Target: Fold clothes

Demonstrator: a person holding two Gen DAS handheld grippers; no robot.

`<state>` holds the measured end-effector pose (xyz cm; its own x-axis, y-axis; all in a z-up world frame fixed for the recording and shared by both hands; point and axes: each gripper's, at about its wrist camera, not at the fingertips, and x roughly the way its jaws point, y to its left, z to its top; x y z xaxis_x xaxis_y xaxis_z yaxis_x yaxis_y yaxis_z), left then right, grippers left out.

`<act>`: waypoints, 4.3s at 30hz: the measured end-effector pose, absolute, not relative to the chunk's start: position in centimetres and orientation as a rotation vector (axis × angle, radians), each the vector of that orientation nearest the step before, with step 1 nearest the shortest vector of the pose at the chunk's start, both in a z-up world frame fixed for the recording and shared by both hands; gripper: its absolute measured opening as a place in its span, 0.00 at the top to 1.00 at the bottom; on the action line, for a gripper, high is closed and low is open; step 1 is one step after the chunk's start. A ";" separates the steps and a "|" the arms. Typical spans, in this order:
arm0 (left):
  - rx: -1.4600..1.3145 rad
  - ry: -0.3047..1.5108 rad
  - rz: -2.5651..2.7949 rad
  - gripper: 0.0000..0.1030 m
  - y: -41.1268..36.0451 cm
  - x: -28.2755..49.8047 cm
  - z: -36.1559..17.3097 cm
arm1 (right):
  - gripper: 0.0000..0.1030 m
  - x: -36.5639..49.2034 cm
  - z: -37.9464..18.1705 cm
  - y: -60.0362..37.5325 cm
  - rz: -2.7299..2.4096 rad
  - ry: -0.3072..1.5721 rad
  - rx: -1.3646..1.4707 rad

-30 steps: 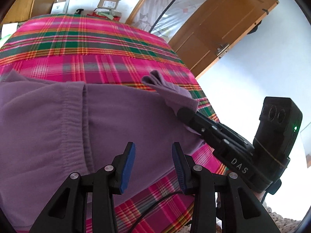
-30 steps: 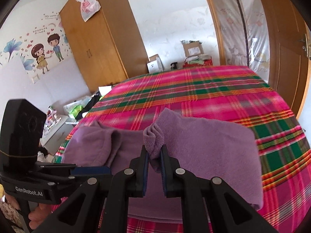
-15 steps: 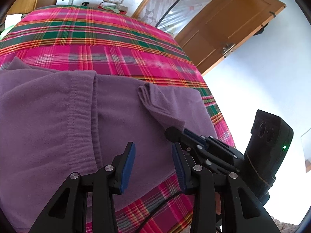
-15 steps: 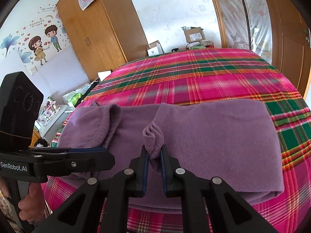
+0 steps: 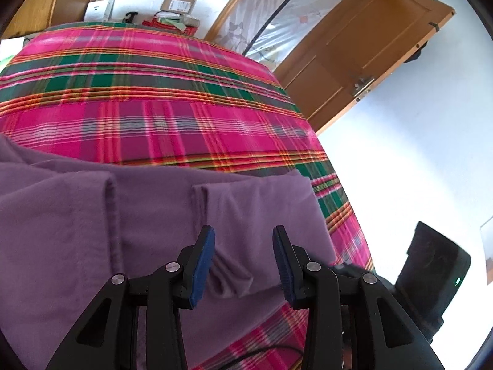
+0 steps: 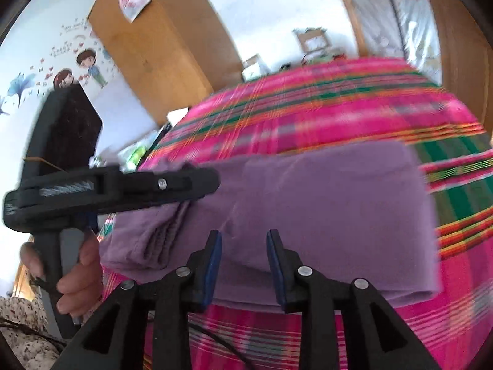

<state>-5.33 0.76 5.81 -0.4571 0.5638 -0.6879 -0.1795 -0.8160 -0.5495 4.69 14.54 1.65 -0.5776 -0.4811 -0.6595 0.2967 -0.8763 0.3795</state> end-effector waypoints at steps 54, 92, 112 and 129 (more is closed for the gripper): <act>-1.398 -0.461 2.402 0.60 1.0 -3.3 3.6 | 0.66 7.2 0.4 23.3 -2.778 -0.280 1.069; -1.405 -0.531 2.485 0.60 0.3 -6.5 4.3 | 0.84 -0.6 2.3 19.9 -2.766 -0.278 1.133; -1.355 -0.736 2.550 0.60 -7.6 -0.5 5.6 | 0.84 2.7 0.0 7.4 -2.535 0.039 1.187; -1.364 -0.932 2.655 0.60 -16.4 5.1 4.8 | 0.84 6.1 1.4 3.0 -2.432 0.101 1.129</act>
